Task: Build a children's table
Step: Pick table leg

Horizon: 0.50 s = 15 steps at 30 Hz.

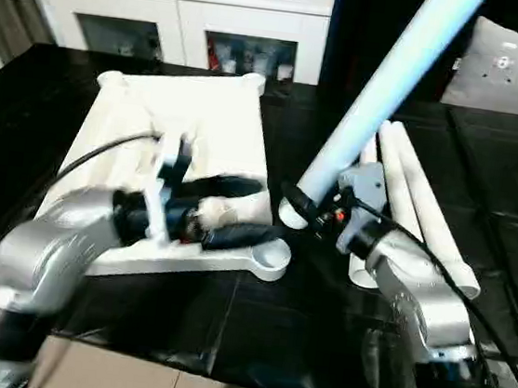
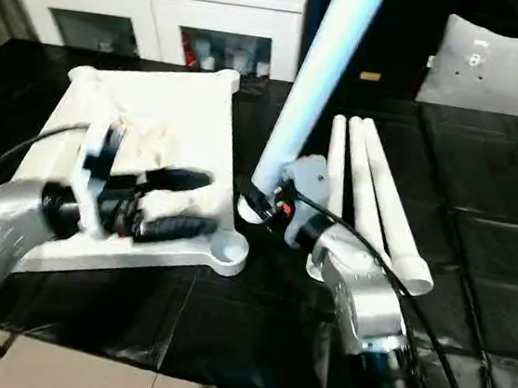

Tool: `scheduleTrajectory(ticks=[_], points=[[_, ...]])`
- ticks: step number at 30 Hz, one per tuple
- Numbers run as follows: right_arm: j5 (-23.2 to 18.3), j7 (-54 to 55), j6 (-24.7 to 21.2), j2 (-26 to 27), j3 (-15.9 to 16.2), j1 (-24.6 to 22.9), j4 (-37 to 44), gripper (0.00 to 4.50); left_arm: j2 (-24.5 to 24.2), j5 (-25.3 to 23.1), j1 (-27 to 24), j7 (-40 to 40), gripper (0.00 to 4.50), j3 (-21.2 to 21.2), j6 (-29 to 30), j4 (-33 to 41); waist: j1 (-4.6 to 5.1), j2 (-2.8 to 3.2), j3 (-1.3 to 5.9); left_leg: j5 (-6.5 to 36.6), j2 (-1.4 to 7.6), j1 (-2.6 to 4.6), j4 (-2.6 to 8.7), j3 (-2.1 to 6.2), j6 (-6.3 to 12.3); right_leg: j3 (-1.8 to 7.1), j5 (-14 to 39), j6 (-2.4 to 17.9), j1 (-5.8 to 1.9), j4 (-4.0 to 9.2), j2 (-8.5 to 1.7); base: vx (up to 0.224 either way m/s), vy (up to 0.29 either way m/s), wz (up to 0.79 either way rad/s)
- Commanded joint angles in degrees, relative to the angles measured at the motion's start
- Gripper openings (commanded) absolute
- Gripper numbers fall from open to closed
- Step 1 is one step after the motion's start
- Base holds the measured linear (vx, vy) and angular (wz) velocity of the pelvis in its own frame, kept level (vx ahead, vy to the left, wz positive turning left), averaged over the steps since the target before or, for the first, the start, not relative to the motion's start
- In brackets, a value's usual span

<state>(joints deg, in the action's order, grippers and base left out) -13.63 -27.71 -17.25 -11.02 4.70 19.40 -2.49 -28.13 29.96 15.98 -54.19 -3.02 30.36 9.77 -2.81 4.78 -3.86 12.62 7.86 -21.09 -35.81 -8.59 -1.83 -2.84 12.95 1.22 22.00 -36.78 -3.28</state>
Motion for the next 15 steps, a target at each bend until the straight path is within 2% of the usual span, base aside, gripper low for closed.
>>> scheduleTrajectory(ticks=[1, 2, 3, 4, 5, 7, 9, 10, 11, 13, 14, 15], points=[[-1.4, 1.4, -2.0, 0.6, -1.3, -0.1, 2.8, 1.89, -0.6, -2.4, -0.1, 1.5, 4.5, -0.5, -1.4, 0.6, 0.0, 0.28, 3.89, 6.9, 4.49, 0.19, 4.73, 1.69, 1.5, 3.27, 4.6, 13.2, -3.08, 4.51, -5.01, 0.0, 0.0, 0.0], [-2.7, 1.9, -5.1, 1.1, -1.5, -1.3, 5.2, 1.89, -0.2, -6.9, -2.3, 6.1, 4.5, -0.4, -4.4, 1.1, 0.0, -0.43, 3.79, 7.3, 4.48, 0.11, 4.86, 1.68, 1.47, 3.24, 5.5, 13.2, -3.09, 4.72, -4.91, 0.0, 0.0, 0.0], [-2.9, 2.0, -5.5, 1.1, -1.5, -1.5, 5.6, 1.89, -0.1, -7.5, -2.7, 6.8, 4.5, -0.3, -4.7, 1.1, -0.1, -0.08, 3.75, 7.3, 4.67, 0.05, 4.9, 1.86, 1.55, 3.32, 5.3, 13.0, -3.24, 4.6, -4.99, 0.0, 0.0, 0.0], [-3.1, 2.4, -7.4, 1.1, -0.9, -2.7, 7.8, 1.89, -0.1, -11.6, -4.6, 10.9, 4.5, -0.8, -6.3, 1.5, -0.04, -0.53, 3.72, 7.5, 4.69, 0.0, 4.95, 1.75, 1.69, 3.28, 5.8, 12.4, -3.16, 4.64, -4.97, 0.0, 0.0, 0.0], [-2.9, 3.3, -8.2, 1.4, -1.0, -3.2, 8.7, 1.89, -0.1, -12.3, -5.4, 12.0, 4.5, -0.8, -6.3, 1.7, -0.17, -0.29, 3.87, 6.9, 4.69, 0.0, 4.84, 1.83, 1.78, 3.3, 5.3, 12.2, -3.19, 4.53, -5.05, 0.0, 0.0, 0.0], [-3.0, 6.4, -10.4, 2.6, -1.8, -4.0, 10.2, 1.89, 0.2, -14.2, -7.1, 14.7, 4.5, -0.3, -7.4, 2.4, -0.19, -0.97, 3.88, 5.5, 4.56, 0.06, 4.86, 1.7, 1.83, 3.33, 5.3, 11.8, -2.89, 4.7, -5.11, 0.0, 0.0, 0.0], [-3.6, 6.9, -11.1, 3.1, -1.9, -4.4, 11.2, 1.89, 0.5, -15.1, -8.2, 16.0, 4.5, 0.1, -8.5, 2.8, -0.33, -0.56, 3.64, 7.0, 4.52, 0.09, 4.98, 1.7, 1.43, 3.36, 8.2, 11.7, -2.63, 4.84, -5.12, 0.0, 0.0, 0.0], [-3.4, 7.1, -10.9, 3.2, -1.8, -4.9, 12.1, 1.89, 1.0, -14.7, -9.3, 16.7, 4.5, 0.7, -7.9, 3.7, -0.48, -0.73, 3.68, 7.8, 4.69, 0.18, 5.01, 1.71, 0.97, 3.43, 9.3, 11.5, -2.56, 4.8, -5.27, 0.0, 0.0, 0.0], [-3.0, 7.2, -10.6, 3.1, -1.4, -5.8, 13.3, 1.89, 1.4, -13.4, -11.2, 16.8, 4.5, 1.4, -6.4, 5.4, -0.53, -1.23, 3.59, 8.1, 4.77, 0.15, 5.18, 1.63, 0.83, 3.47, 9.6, 11.2, -2.45, 5.01, -5.21, 0.0, 0.0, 0.0], [-2.8, 6.9, -10.8, 2.8, -1.0, -6.5, 14.3, 1.89, 1.2, -13.1, -12.3, 16.5, 4.5, 1.4, -6.2, 6.4, -0.71, -0.83, 3.63, 7.8, 4.78, 0.2, 5.21, 1.72, 0.74, 3.45, 8.5, 11.0, -2.28, 4.79, -5.16, 0.0, 0.0, 0.0], [-2.3, 6.0, -10.8, 1.9, -0.1, -7.7, 15.9, 1.89, 0.4, -13.6, -13.9, 16.0, 4.5, 0.7, -6.8, 7.4, -0.79, -1.5, 3.66, 7.7, 4.71, 0.14, 5.2, 1.69, 0.93, 3.48, 8.1, 10.9, -2.41, 4.77, -5.18, 0.0, 0.0, 0.0], [-1.9, 5.7, -10.7, 1.4, 0.5, -8.4, 16.7, 1.89, 0.2, -14.0, -14.5, 15.9, 4.5, 0.3, -7.3, 7.7, -0.87, -1.49, 3.6, 7.5, 4.75, 0.04, 5.21, 1.72, 1.02, 3.5, 8.0, 10.7, -2.44, 4.77, -5.25, 0.0, 0.0, 0.0]])
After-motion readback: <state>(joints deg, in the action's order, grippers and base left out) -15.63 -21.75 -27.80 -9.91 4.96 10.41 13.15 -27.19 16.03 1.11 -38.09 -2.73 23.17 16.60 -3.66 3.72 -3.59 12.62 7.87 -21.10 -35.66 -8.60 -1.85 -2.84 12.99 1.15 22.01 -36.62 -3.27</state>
